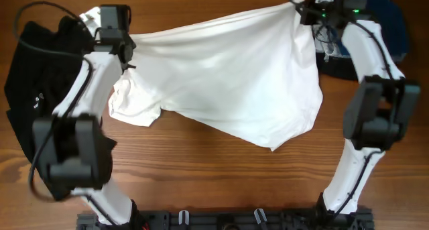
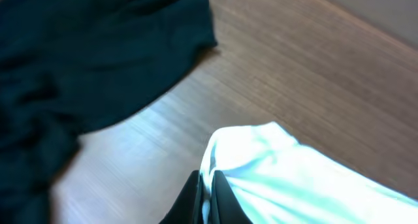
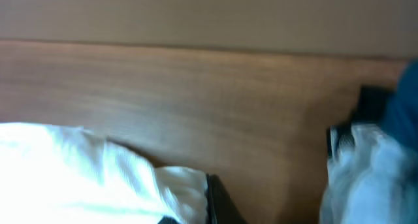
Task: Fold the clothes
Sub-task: 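Lay the stretched T-shirt flat on the table with both grippers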
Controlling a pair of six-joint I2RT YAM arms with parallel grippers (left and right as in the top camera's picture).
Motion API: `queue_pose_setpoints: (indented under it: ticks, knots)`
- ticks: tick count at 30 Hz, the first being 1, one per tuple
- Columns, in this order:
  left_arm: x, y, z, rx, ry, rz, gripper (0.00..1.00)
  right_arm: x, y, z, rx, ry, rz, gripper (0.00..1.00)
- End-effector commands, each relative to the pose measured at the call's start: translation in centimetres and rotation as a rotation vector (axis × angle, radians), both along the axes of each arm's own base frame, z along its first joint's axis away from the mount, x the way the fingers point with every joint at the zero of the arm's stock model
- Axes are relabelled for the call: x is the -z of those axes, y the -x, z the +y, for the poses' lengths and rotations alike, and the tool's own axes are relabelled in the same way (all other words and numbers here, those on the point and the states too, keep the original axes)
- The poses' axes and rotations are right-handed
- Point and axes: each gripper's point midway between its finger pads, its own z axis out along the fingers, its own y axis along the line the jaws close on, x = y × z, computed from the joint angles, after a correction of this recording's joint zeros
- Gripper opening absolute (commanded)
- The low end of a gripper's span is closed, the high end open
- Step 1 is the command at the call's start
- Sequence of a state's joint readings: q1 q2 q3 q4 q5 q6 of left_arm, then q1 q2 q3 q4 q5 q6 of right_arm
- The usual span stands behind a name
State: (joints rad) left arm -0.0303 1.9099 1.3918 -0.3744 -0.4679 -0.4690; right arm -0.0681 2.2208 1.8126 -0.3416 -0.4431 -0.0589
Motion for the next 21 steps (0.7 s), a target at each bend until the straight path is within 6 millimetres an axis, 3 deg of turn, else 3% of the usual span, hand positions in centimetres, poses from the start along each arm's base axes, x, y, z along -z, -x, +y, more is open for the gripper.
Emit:
queue_pose_setpoints:
  ticks: [1,3,4,6,7,8,9,10,15,21]
  knots:
    - [2.8,-1.8,1.0,-0.036,-0.019,-0.033,0.04,1.6,-2.3,1.4,0.047,0.029,-0.054,0.04]
    - [3.4,-3.2,1.0,-0.036,-0.017,-0.084,0.04,1.6,-3.3,1.9,0.075,0.041,-0.091,0.04]
    - [3.5,-3.6,0.9,-0.036,-0.016,-0.101,0.09,1.6,-3.6,2.0,0.09,0.054,-0.106,0.04]
    - [3.3,-4.3,0.9,-0.036,-0.015,-0.138,0.36,1.1,-4.2,2.0,0.11,0.073,-0.139,0.04]
    - [3.0,-4.6,0.9,-0.037,-0.015,-0.152,0.56,0.8,-4.5,1.9,0.121,0.081,-0.155,0.08]
    - [2.7,-4.8,0.9,-0.035,-0.016,-0.169,0.85,0.5,-4.7,1.9,0.126,0.084,-0.173,0.44]
    - [2.5,-4.9,0.9,-0.026,-0.024,-0.17,1.0,0.2,-4.8,1.9,0.13,0.079,-0.178,0.72]
    - [2.3,-5.0,0.9,-0.009,-0.042,-0.163,1.0,0.0,-4.8,1.8,0.139,0.069,-0.176,0.98]
    - [0.6,-3.4,1.0,0.06,-0.107,-0.077,1.0,-2.3,-2.8,0.9,0.189,0.0,-0.095,1.0]
    - [-1.3,4.3,-1.6,0.175,0.031,0.178,1.0,-5.8,4.7,1.4,0.157,-0.008,0.129,1.0]
